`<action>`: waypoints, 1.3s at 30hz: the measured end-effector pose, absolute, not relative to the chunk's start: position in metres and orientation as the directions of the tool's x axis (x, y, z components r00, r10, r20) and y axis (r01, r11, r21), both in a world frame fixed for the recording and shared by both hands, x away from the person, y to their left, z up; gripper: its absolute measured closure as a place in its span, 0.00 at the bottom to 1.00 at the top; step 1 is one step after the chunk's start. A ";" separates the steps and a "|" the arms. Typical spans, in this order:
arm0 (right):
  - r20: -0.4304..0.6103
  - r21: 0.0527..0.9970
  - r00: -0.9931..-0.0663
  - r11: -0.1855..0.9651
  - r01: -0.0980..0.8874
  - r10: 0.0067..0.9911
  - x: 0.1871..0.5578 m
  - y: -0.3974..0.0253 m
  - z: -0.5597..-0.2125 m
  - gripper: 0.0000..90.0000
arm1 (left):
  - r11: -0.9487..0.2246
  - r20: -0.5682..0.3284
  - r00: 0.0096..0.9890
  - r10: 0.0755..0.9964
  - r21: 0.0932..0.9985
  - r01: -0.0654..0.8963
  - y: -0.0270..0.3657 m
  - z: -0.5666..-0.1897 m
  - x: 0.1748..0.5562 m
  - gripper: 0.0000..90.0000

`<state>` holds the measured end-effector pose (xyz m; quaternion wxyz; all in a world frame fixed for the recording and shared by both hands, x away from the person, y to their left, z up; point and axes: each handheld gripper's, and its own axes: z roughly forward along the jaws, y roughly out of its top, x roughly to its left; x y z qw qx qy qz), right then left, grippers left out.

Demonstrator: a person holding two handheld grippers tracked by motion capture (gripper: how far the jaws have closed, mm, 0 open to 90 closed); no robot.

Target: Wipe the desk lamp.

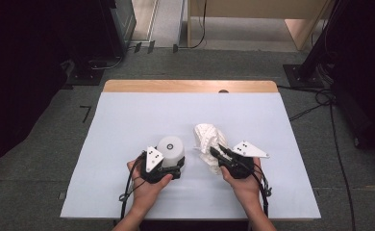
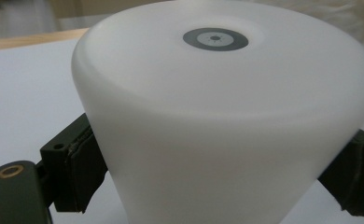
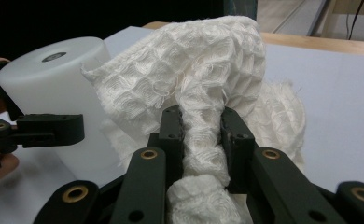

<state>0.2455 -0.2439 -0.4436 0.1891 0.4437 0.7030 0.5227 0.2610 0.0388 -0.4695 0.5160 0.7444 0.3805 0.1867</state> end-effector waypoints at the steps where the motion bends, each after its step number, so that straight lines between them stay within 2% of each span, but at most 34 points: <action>1: 0.204 0.911 -0.547 0.047 0.410 0.812 0.243 -0.243 -0.439 0.82 | -0.183 -0.165 0.708 0.687 0.903 0.388 0.043 -0.467 0.266 0.09; 7: 0.185 0.950 -0.601 0.015 0.312 0.777 0.231 -0.241 -0.412 0.82 | -0.245 -0.199 0.803 0.562 0.887 0.391 0.036 -0.464 0.266 0.09; 13: 0.161 0.957 -0.636 0.037 0.286 0.754 0.224 -0.229 -0.408 0.82 | -0.224 -0.261 0.854 0.451 0.893 0.391 0.028 -0.460 0.262 0.09; 17: 0.162 0.953 -0.642 0.050 0.298 0.749 0.224 -0.222 -0.415 0.82 | -0.212 -0.260 0.853 0.452 0.898 0.386 0.034 -0.457 0.264 0.09; 20: 0.159 0.949 -0.651 0.067 0.309 0.742 0.224 -0.219 -0.417 0.83 | -0.154 -0.314 0.844 0.434 0.898 0.413 0.042 -0.453 0.267 0.09; 27: 0.158 0.933 -0.661 0.109 0.344 0.733 0.227 -0.209 -0.432 0.83 | -0.107 -0.329 0.824 0.461 0.901 0.419 0.055 -0.447 0.272 0.09; 33: 0.156 0.916 -0.669 0.147 0.373 0.727 0.228 -0.200 -0.446 0.82 | -0.019 -0.391 0.794 0.466 0.892 0.451 0.072 -0.441 0.279 0.09; 39: 0.151 0.916 -0.666 0.149 0.371 0.730 0.229 -0.200 -0.446 0.83 | -0.049 -0.378 0.803 0.461 0.892 0.449 0.069 -0.443 0.278 0.09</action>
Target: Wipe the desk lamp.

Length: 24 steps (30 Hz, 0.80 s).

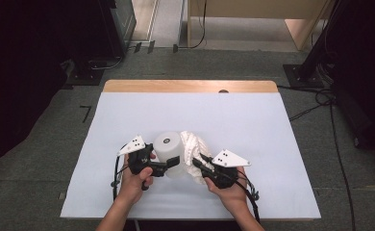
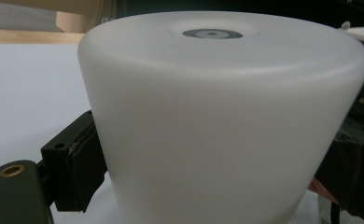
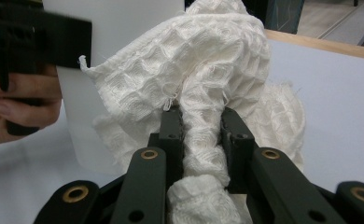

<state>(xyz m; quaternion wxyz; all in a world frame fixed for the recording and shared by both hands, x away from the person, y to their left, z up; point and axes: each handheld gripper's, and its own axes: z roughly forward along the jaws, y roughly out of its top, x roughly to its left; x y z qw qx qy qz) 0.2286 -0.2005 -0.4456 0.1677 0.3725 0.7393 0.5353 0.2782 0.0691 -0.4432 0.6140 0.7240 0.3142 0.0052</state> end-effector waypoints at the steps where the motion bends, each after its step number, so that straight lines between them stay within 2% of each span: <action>1: 0.150 0.919 -0.664 0.145 0.368 0.732 0.229 -0.202 -0.445 0.83 | -0.063 -0.369 0.805 0.464 0.893 0.446 0.067 -0.444 0.278 0.09; 5: 0.152 0.927 -0.656 0.124 0.355 0.740 0.228 -0.206 -0.439 0.83 | -0.131 -0.330 0.821 0.465 0.892 0.433 0.056 -0.448 0.275 0.09; 14: 0.135 0.952 -0.629 0.076 0.297 0.765 0.226 -0.218 -0.423 0.83 | -0.207 -0.309 0.850 0.427 0.881 0.425 0.038 -0.455 0.269 0.09; 21: 0.141 0.948 -0.624 0.077 0.310 0.768 0.228 -0.219 -0.426 0.83 | -0.217 -0.290 0.851 0.438 0.885 0.413 0.037 -0.455 0.268 0.09; 24: 0.134 0.938 -0.617 0.102 0.332 0.775 0.232 -0.217 -0.435 0.82 | -0.186 -0.310 0.848 0.430 0.889 0.419 0.041 -0.453 0.270 0.09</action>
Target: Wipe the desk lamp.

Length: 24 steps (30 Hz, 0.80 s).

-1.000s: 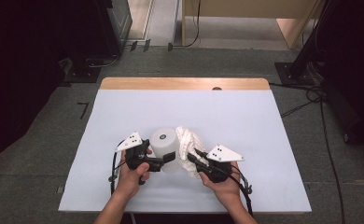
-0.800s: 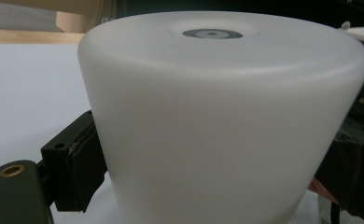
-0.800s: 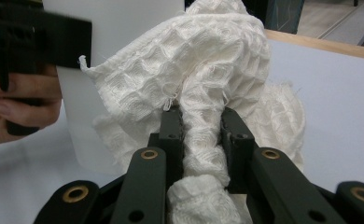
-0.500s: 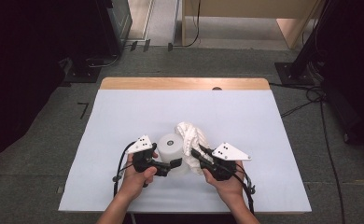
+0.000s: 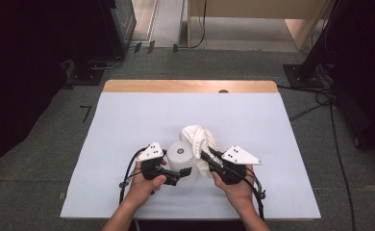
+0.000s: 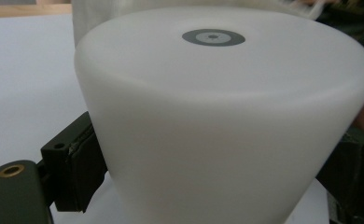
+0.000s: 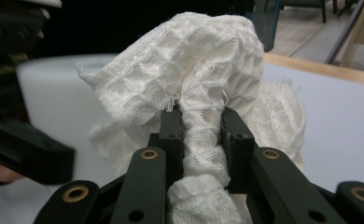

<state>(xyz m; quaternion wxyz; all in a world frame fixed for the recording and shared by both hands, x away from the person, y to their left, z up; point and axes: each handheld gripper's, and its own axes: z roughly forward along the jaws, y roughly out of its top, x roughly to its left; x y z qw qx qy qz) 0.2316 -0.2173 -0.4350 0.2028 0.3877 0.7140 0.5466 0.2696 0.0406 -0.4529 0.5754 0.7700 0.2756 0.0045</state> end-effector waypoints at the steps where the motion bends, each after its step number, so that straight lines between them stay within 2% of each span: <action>1: 0.132 0.933 -0.614 0.111 0.342 0.778 0.232 -0.217 -0.439 0.83 | -0.177 -0.312 0.847 0.430 0.891 0.418 0.042 -0.452 0.270 0.09; 11: 0.128 0.905 -0.635 0.172 0.389 0.762 0.234 -0.203 -0.456 0.83 | -0.041 -0.333 0.795 0.508 0.912 0.409 0.060 -0.444 0.274 0.09; 16: 0.123 0.911 -0.632 0.166 0.377 0.765 0.233 -0.203 -0.453 0.83 | -0.095 -0.322 0.807 0.495 0.903 0.418 0.055 -0.448 0.274 0.09; 24: 0.123 0.936 -0.610 0.113 0.334 0.783 0.233 -0.218 -0.438 0.82 | -0.211 -0.220 0.839 0.497 0.908 0.363 0.037 -0.454 0.269 0.09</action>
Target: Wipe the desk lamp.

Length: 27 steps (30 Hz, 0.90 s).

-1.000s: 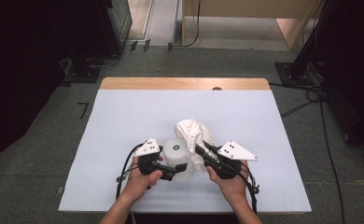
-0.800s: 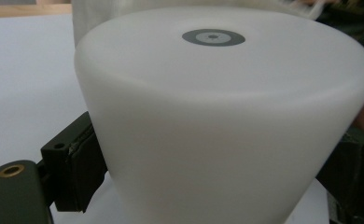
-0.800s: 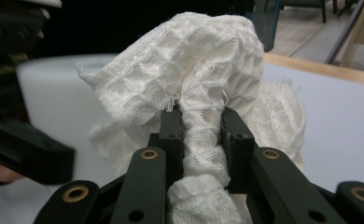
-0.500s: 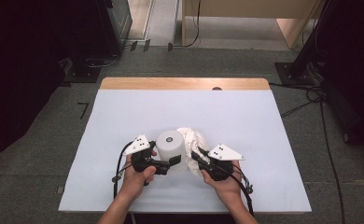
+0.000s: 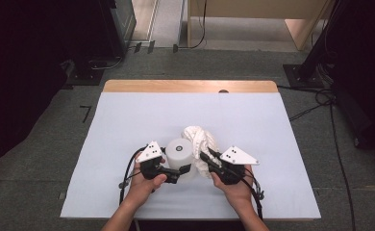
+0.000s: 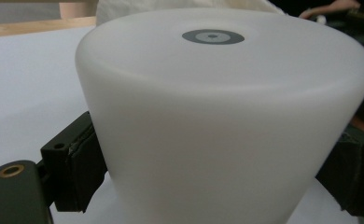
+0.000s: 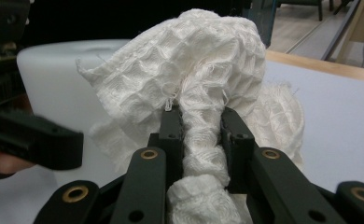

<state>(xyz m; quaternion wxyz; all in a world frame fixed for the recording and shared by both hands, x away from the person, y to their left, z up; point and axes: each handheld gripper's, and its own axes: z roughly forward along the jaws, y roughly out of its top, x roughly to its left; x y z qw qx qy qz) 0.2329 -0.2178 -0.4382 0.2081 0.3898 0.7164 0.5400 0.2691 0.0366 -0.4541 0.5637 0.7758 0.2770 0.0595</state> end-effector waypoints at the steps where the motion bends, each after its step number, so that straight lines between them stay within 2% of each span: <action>1: 0.122 0.937 -0.604 0.108 0.331 0.788 0.233 -0.220 -0.437 0.82 | -0.226 -0.190 0.838 0.512 0.911 0.345 0.036 -0.455 0.270 0.09; 6: 0.125 0.942 -0.577 0.086 0.324 0.807 0.234 -0.229 -0.433 0.82 | -0.267 -0.043 0.793 0.608 0.929 0.255 0.039 -0.459 0.274 0.09; 12: 0.123 0.942 -0.564 0.081 0.324 0.817 0.236 -0.234 -0.433 0.82 | -0.297 0.018 0.726 0.688 0.919 0.258 0.049 -0.468 0.280 0.09; 24: 0.128 0.939 -0.560 0.081 0.333 0.819 0.236 -0.237 -0.434 0.82 | -0.288 -0.001 0.708 0.706 0.913 0.289 0.058 -0.473 0.280 0.09; 27: 0.124 0.941 -0.559 0.081 0.328 0.820 0.236 -0.238 -0.434 0.82 | -0.266 -0.029 0.680 0.733 0.908 0.325 0.059 -0.473 0.278 0.08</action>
